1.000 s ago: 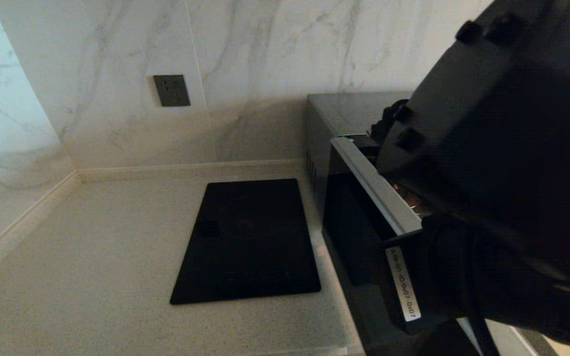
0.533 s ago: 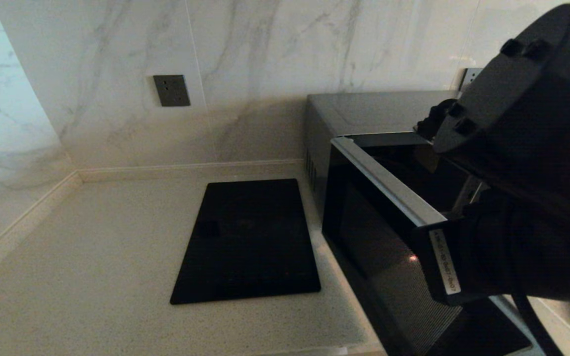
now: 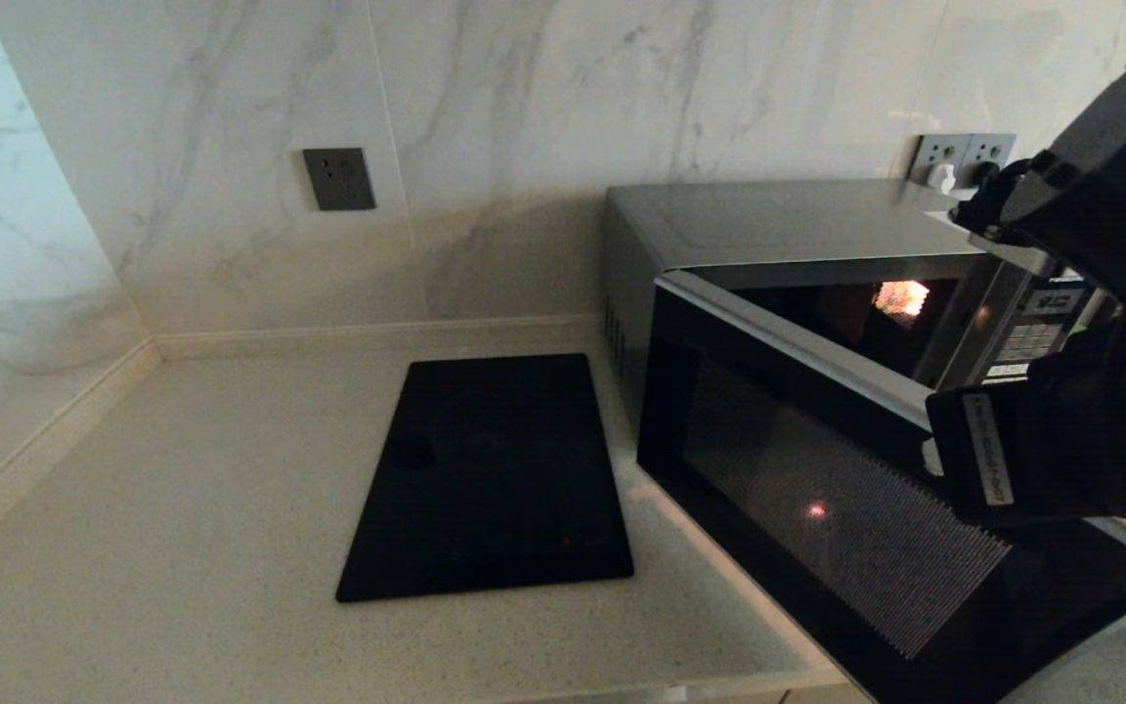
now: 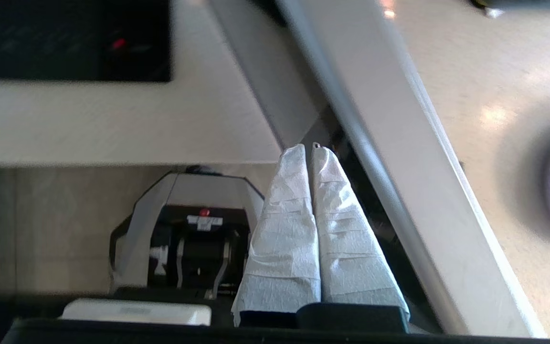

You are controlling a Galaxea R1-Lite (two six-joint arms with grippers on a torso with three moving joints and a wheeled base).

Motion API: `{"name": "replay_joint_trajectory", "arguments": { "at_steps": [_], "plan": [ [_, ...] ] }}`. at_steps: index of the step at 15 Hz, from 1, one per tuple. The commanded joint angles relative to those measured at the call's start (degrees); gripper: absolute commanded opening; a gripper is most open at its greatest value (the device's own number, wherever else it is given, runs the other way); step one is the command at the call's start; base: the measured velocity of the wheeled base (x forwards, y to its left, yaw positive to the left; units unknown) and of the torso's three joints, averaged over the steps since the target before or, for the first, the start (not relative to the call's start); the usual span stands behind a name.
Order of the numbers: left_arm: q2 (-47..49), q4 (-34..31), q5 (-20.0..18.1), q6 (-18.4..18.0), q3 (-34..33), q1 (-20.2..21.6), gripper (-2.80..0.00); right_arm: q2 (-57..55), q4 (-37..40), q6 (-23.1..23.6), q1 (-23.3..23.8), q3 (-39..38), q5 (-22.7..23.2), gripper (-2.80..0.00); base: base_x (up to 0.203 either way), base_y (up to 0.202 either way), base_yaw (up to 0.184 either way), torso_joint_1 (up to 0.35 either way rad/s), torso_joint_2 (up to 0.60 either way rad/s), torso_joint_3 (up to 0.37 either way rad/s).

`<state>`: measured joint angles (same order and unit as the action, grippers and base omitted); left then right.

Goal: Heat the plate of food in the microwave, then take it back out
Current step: Close the microwave oven

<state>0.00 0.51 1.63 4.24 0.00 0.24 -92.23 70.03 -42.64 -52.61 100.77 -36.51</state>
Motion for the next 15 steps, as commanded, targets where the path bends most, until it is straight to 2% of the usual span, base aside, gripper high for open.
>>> {"name": "replay_joint_trajectory", "arguments": {
  "at_steps": [1, 9, 12, 15],
  "plan": [
    [0.09, 0.02, 0.04, 0.06, 0.00, 0.02, -2.80, 0.48, 0.32, -0.25, 4.18, -0.76, -0.21, -2.80, 0.000, 0.000, 0.000, 0.000, 0.00, 0.000],
    [0.09, 0.02, 0.04, 0.06, 0.00, 0.02, -2.80, 0.12, -7.76, -0.51, 17.62, -7.34, -0.15, -2.80, 0.000, 0.000, 0.000, 0.000, 0.00, 0.000],
    [0.09, 0.02, 0.04, 0.06, 0.00, 0.02, -2.80, -1.37, -8.66, -0.51, 21.96, -6.50, 0.11, -2.80, 0.000, 0.000, 0.000, 0.000, 0.00, 0.000],
    [0.09, 0.02, 0.04, 0.06, 0.00, 0.02, -2.80, -3.77, -11.80, -0.37, 28.46, -5.90, 0.20, -2.80, 0.000, 0.000, 0.000, 0.000, 0.00, 0.000]
  ]
}}
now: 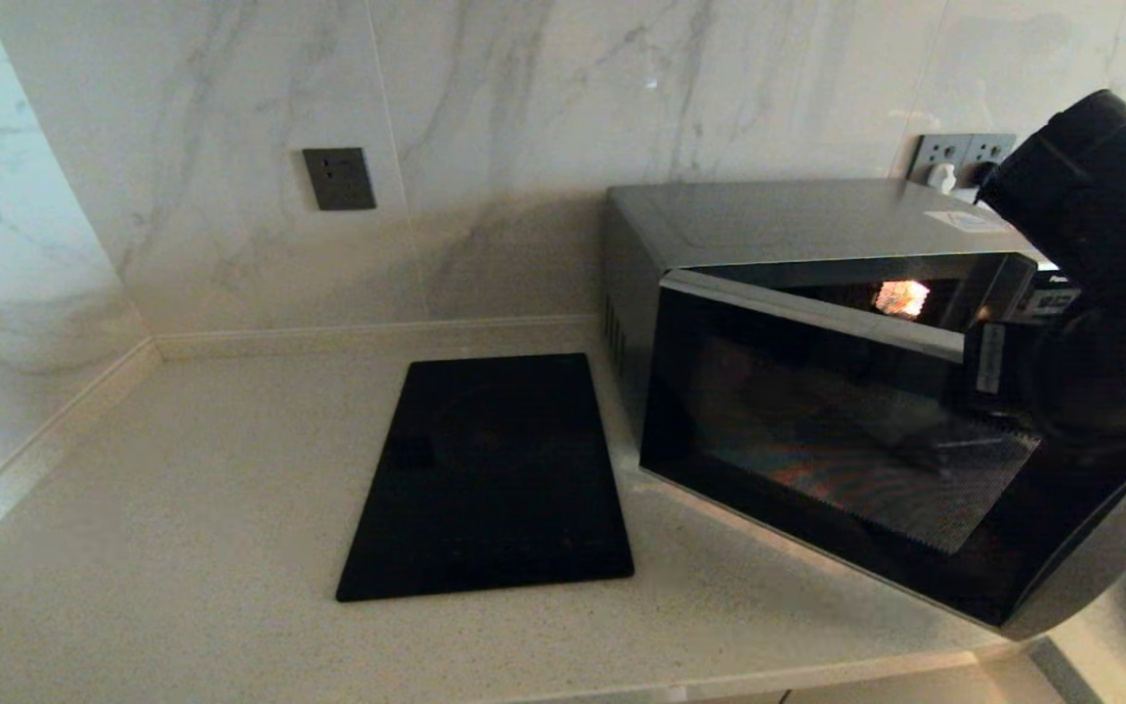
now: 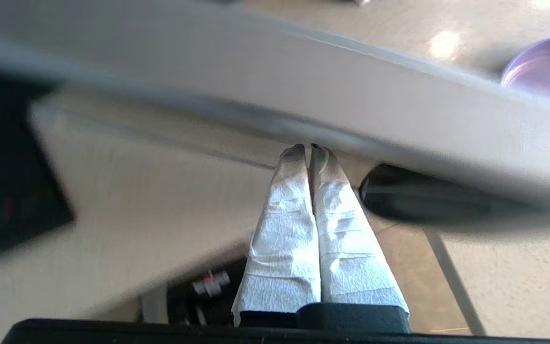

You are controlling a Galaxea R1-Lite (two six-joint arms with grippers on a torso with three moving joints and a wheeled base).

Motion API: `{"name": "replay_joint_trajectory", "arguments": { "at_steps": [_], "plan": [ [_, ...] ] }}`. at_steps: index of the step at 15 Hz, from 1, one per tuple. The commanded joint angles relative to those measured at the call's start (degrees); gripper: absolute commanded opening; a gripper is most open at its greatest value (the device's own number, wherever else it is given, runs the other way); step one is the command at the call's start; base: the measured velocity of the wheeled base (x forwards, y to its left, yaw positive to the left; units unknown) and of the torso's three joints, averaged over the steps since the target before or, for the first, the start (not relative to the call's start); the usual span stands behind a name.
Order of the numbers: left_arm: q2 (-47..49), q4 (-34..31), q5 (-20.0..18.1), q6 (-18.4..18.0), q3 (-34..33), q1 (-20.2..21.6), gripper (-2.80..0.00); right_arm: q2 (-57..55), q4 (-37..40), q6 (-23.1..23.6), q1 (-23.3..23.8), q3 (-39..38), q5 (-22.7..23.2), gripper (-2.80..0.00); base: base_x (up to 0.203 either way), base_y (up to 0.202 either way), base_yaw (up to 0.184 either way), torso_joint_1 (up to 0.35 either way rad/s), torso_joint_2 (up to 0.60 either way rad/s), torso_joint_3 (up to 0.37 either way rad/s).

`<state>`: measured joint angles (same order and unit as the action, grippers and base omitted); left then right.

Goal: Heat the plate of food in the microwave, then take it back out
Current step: Close the microwave oven

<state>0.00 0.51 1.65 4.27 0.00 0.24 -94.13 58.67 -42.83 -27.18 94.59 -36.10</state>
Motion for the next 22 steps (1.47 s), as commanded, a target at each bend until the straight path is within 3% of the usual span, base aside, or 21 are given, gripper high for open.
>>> {"name": "replay_joint_trajectory", "arguments": {
  "at_steps": [1, 5, 8, 14, 22],
  "plan": [
    [0.09, 0.02, 0.02, 0.04, 0.00, 0.02, -2.80, -2.75, -1.03, -0.16, 4.91, 0.61, -0.20, -2.80, 0.000, 0.000, 0.000, 0.000, 0.00, 0.000],
    [0.09, 0.02, 0.02, 0.04, 0.00, 0.02, -2.80, -6.57, -5.77, -0.02, 11.99, 1.28, 0.05, -2.80, 0.000, 0.000, 0.000, 0.000, 0.00, 0.000],
    [0.09, 0.02, 0.02, 0.04, 0.00, 0.02, -2.80, -8.07, -9.01, 0.14, 15.06, 1.78, 3.22, -2.80, 0.000, 0.000, 0.000, 0.000, 0.00, 0.000],
    [0.09, 0.02, 0.02, 0.04, 0.00, 0.02, -2.80, -14.82, -10.37, 0.47, 21.45, 14.55, 8.67, -2.80, 0.000, 0.000, 0.000, 0.000, 0.00, 0.000],
    [0.09, 0.02, 0.02, 0.04, 0.00, 0.02, -2.80, -19.39, -16.58, -0.15, 22.60, 17.57, 13.89, -2.80, 0.000, 0.000, 0.000, 0.000, 0.00, 0.000]
  ]
}}
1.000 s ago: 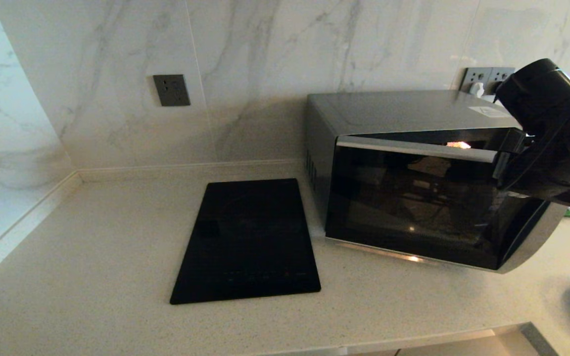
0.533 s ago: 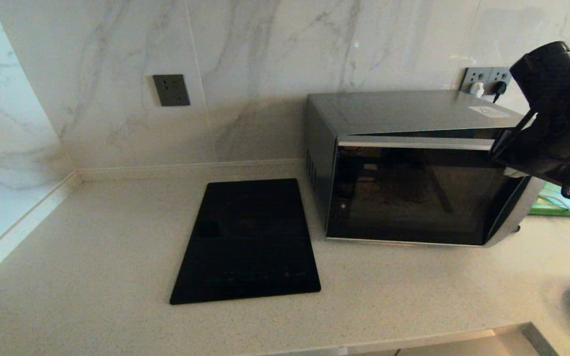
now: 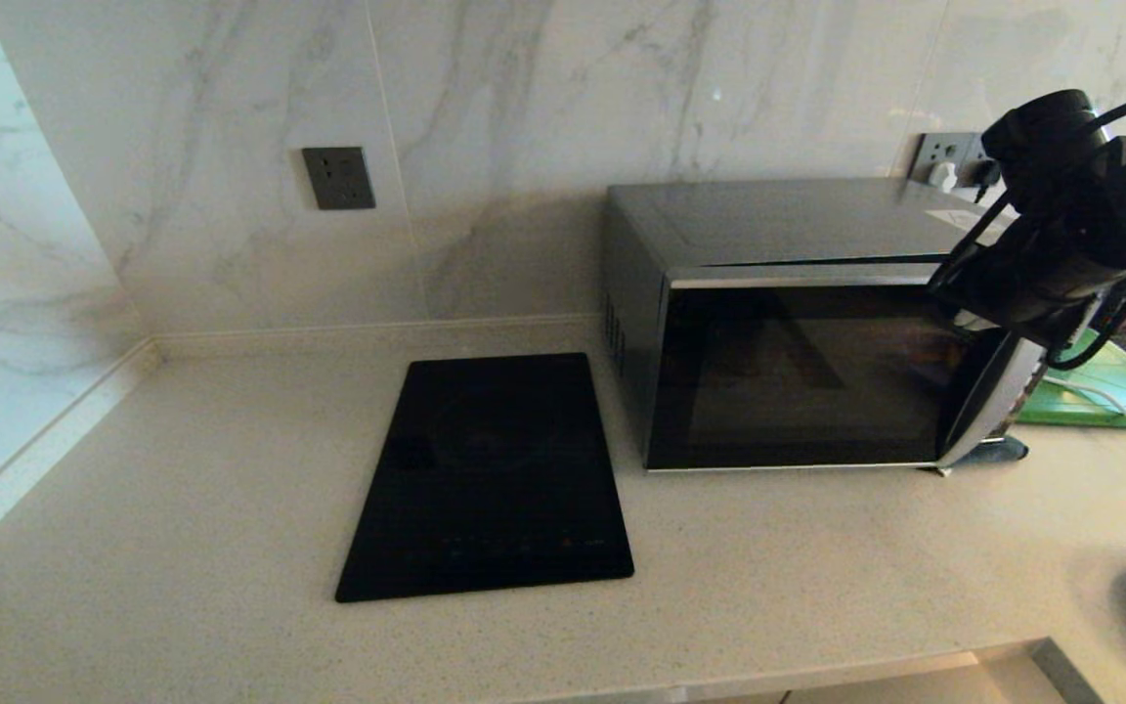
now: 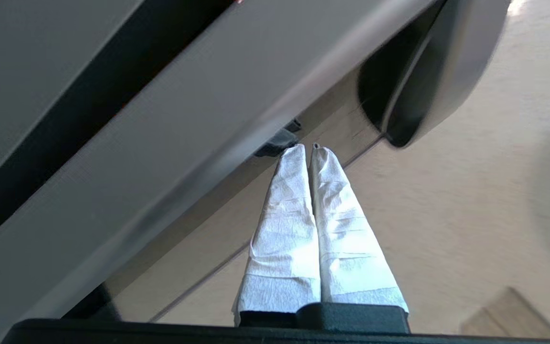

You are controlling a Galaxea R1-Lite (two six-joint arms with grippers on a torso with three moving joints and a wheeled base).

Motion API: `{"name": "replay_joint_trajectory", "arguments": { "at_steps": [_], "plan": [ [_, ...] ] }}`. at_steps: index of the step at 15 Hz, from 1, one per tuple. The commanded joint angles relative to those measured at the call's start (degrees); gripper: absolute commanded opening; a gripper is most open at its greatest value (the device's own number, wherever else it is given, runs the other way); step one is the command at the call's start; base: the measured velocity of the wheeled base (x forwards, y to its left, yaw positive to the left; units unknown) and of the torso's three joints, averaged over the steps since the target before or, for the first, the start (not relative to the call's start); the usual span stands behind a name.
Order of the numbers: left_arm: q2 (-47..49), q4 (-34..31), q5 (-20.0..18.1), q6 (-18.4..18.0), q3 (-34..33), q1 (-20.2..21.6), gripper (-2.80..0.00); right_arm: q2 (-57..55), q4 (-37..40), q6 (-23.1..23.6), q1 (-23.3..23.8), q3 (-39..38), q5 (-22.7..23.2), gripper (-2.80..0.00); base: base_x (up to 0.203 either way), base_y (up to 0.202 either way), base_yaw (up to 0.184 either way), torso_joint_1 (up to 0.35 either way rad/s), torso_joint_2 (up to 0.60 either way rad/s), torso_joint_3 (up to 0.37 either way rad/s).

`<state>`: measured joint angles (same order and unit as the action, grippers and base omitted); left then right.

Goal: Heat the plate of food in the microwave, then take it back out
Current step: Close the microwave oven

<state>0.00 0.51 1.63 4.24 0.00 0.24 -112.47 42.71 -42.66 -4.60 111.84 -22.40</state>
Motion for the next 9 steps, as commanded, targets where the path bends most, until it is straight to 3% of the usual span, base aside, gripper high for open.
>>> {"name": "replay_joint_trajectory", "arguments": {
  "at_steps": [1, 9],
  "plan": [
    [0.09, 0.02, 0.04, 0.06, 0.00, 0.02, -2.80, -1.46, -2.84, -0.51, 0.03, 0.38, 0.44, -2.80, 0.000, 0.000, 0.000, 0.000, 0.00, 0.000],
    [0.09, 0.02, 0.04, 0.06, 0.00, 0.02, -2.80, -2.38, -7.32, -0.56, 1.52, 1.10, 2.60, -2.80, 0.000, 0.000, 0.000, 0.000, 0.00, 0.000]
  ]
}}
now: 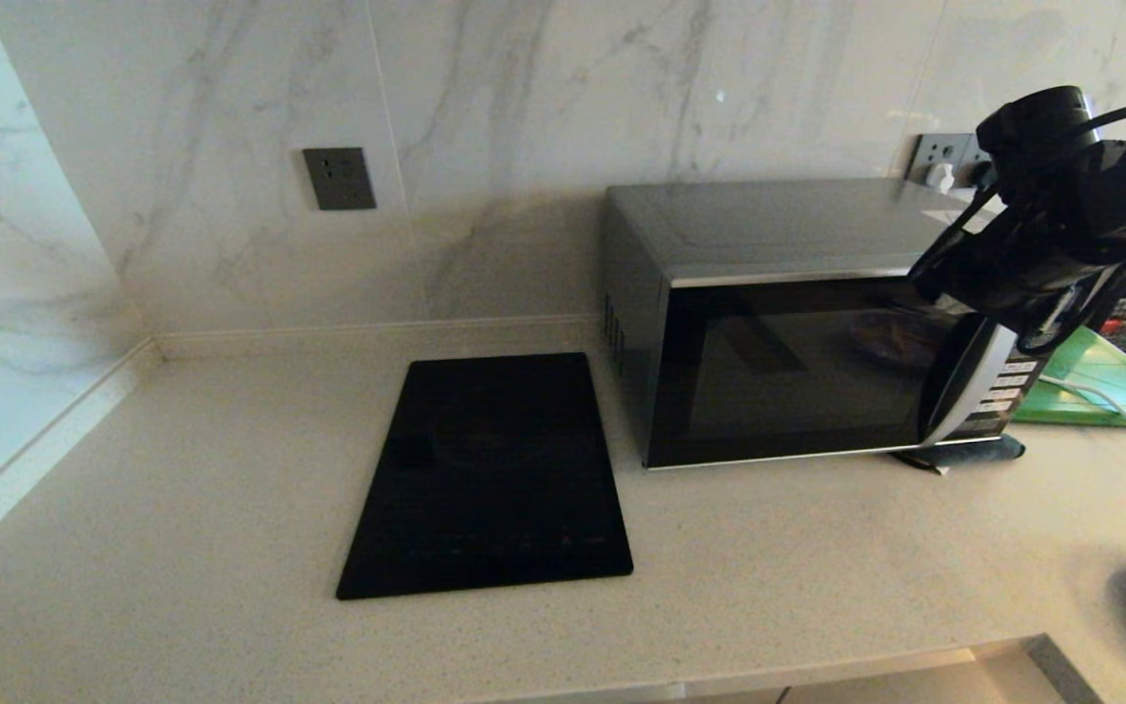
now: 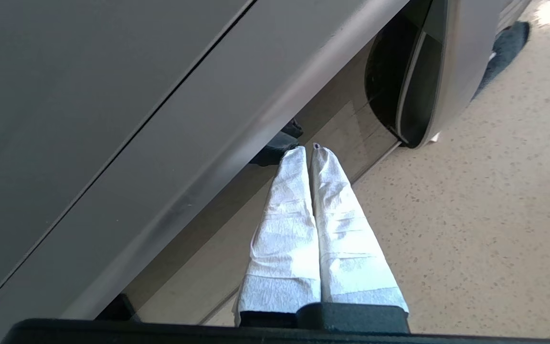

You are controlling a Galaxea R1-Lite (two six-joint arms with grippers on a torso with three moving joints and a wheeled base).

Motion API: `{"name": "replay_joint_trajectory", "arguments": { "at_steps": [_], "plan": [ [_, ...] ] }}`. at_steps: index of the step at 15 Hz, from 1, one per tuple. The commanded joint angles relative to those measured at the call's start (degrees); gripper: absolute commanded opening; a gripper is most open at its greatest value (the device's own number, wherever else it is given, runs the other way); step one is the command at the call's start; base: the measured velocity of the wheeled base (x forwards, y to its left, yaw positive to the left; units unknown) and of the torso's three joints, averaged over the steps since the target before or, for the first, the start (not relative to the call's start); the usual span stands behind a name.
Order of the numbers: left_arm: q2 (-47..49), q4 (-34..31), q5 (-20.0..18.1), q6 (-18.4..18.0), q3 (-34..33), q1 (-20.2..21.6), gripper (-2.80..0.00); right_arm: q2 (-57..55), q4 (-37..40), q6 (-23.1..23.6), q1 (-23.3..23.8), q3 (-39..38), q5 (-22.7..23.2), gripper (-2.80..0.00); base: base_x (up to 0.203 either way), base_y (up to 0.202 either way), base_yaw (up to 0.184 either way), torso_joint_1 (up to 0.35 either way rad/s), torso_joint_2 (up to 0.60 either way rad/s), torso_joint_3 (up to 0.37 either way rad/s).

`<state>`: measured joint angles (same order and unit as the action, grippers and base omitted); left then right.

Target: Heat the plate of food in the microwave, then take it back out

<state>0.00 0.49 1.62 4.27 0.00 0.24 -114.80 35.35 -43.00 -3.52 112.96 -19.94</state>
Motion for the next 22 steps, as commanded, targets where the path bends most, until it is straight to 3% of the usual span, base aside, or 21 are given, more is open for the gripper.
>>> {"name": "replay_joint_trajectory", "arguments": {
  "at_steps": [1, 7, 11, 16, 22],
  "plan": [
    [0.09, 0.04, 0.05, 0.04, 0.00, 0.02, -2.80, -0.07, -0.11, -0.25, 0.53, -0.11, 0.26, -2.80, 0.000, 0.000, 0.000, 0.000, 0.00, 0.000],
    [0.09, 0.04, 0.05, 0.04, 0.00, 0.02, -2.80, 4.12, 0.50, -0.15, 0.71, -2.95, 0.26, -2.80, 0.000, 0.000, 0.000, 0.000, 0.00, 0.000],
    [0.09, 0.04, 0.05, 0.04, 0.00, 0.02, -2.80, 16.27, 0.11, 3.05, 0.89, -17.15, 0.14, -2.80, 0.000, 0.000, 0.000, 0.000, 0.00, 0.000],
    [0.09, 0.04, 0.05, 0.04, 0.00, 0.02, -2.80, 43.74, -6.02, 14.18, 2.77, -39.21, 0.50, -2.80, 0.000, 0.000, 0.000, 0.000, 0.00, 0.000],
    [0.09, 0.04, 0.05, 0.04, 0.00, 0.02, -2.80, 81.76, -8.96, 30.27, 5.78, -59.46, 3.47, -2.80, 0.000, 0.000, 0.000, 0.000, 0.00, 0.000]
  ]
}}
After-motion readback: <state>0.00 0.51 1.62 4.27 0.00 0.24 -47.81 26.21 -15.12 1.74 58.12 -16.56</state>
